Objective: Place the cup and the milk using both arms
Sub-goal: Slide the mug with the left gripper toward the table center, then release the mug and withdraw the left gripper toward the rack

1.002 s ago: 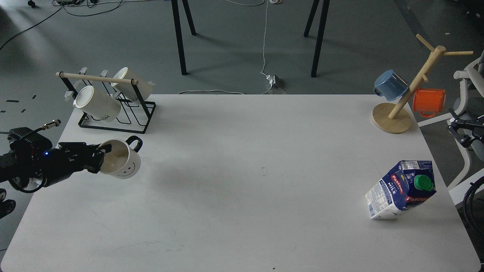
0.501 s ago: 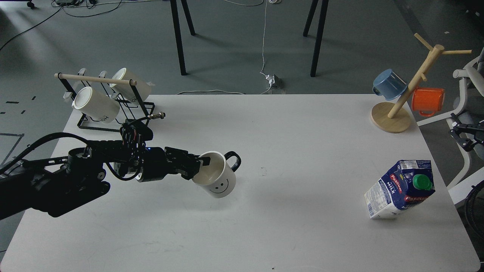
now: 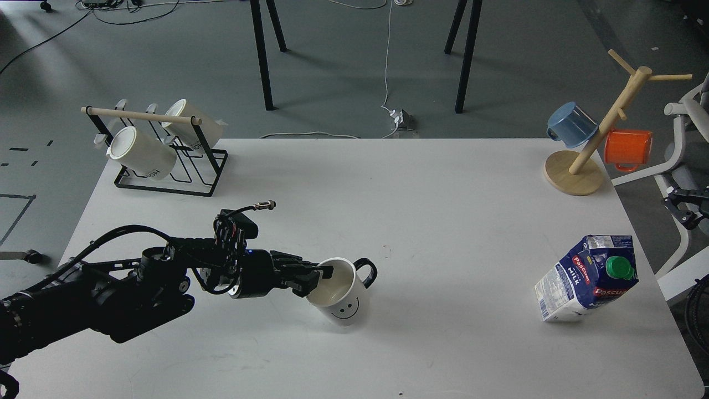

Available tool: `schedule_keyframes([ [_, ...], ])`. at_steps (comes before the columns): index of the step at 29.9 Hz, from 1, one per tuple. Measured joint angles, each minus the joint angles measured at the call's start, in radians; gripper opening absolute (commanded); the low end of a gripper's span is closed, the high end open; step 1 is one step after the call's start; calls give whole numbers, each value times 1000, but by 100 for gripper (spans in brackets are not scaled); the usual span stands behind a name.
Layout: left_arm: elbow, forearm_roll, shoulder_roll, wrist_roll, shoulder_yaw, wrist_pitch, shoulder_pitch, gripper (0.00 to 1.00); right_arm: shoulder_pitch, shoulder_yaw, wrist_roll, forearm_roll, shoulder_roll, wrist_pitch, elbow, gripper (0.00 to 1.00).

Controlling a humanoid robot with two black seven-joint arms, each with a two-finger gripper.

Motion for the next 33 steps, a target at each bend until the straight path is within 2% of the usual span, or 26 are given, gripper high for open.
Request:
schedule_keyframes([
  [3,13,0,-2,0,-1,1,0,10,0,1,0,0,0,0,0,99],
  [12,15,-7,13,0,-5,-9,-4,39,-3,1,0,0,1,0,0,99],
  [18,5,-34,46,0,-13,-17,-4,54,-10,1,0,0,1,0,5,99],
  [22,-6,-112,68,0,-16,-34,-12,75,-16,7,0,1,-1,0,11,99],
  [24,-21,-177,90,0,-24,-38,-14,81,-16,10,0,2,-6,0,17,99],
  [29,-90,-333,167,0,-77,-79,-15,84,-15,11,-6,2,-16,0,51,99],
  [33,-150,-440,254,0,-170,-180,-14,86,-14,11,-17,9,-54,0,112,99],
])
